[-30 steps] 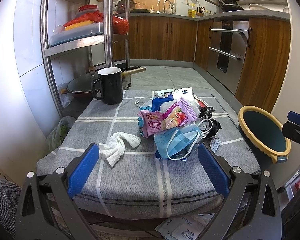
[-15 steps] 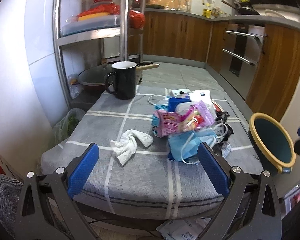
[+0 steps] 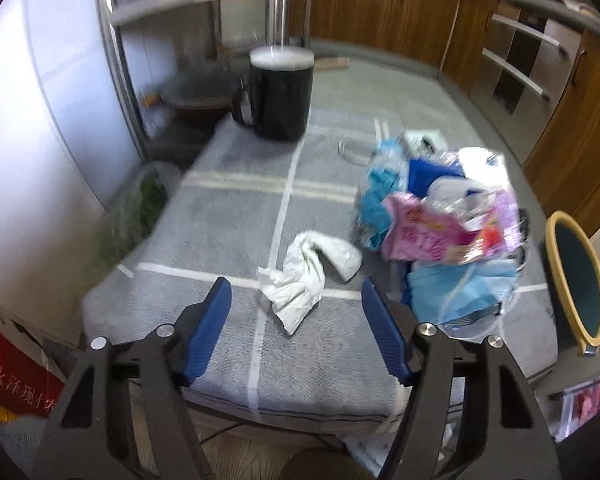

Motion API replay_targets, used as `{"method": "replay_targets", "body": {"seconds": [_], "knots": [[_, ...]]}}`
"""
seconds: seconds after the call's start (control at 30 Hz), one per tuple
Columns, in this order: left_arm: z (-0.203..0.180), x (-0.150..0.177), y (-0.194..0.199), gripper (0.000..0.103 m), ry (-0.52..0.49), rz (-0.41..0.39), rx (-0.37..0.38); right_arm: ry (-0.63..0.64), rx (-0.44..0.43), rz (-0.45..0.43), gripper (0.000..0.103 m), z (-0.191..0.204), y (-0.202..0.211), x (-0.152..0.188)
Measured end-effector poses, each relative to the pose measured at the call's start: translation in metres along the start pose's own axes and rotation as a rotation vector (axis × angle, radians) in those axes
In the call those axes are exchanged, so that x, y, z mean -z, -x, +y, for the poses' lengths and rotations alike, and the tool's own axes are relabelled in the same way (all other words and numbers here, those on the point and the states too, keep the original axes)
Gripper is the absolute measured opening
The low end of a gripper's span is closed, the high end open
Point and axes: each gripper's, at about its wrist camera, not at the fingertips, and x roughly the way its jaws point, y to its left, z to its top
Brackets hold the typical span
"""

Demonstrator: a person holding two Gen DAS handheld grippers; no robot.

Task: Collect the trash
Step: 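Grasp the white tissue with the left tool while the right tool grasps the pink wrapper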

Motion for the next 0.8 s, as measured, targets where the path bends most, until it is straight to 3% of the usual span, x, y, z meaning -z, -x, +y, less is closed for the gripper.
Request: {"method": "replay_targets", "body": {"seconds": [0.1, 0.27, 0.4, 0.63, 0.8], "knots": [[0.005, -0.005, -0.024, 0.065, 0.007, 0.081, 0.026, -0.009, -0.001, 0.008, 0.098, 0.0, -0.001, 0.0], [0.008, -0.012, -0.05, 0.064, -0.014, 0.118, -0.018, -0.026, -0.002, 0.024, 0.098, -0.001, -0.005, -0.001], [0.015, -0.012, -0.066, 0.051, 0.011, 0.181, -0.033, -0.051, -0.012, 0.04, 0.098, 0.0, -0.01, -0.001], [0.015, -0.01, -0.071, 0.008, -0.001, 0.195, 0.009, -0.052, -0.043, 0.055, 0.098, 0.012, -0.024, -0.008], [0.022, -0.01, -0.052, 0.005, 0.046, 0.132, 0.03, -0.063, -0.085, 0.059, 0.096, 0.019, -0.041, -0.018]]}}
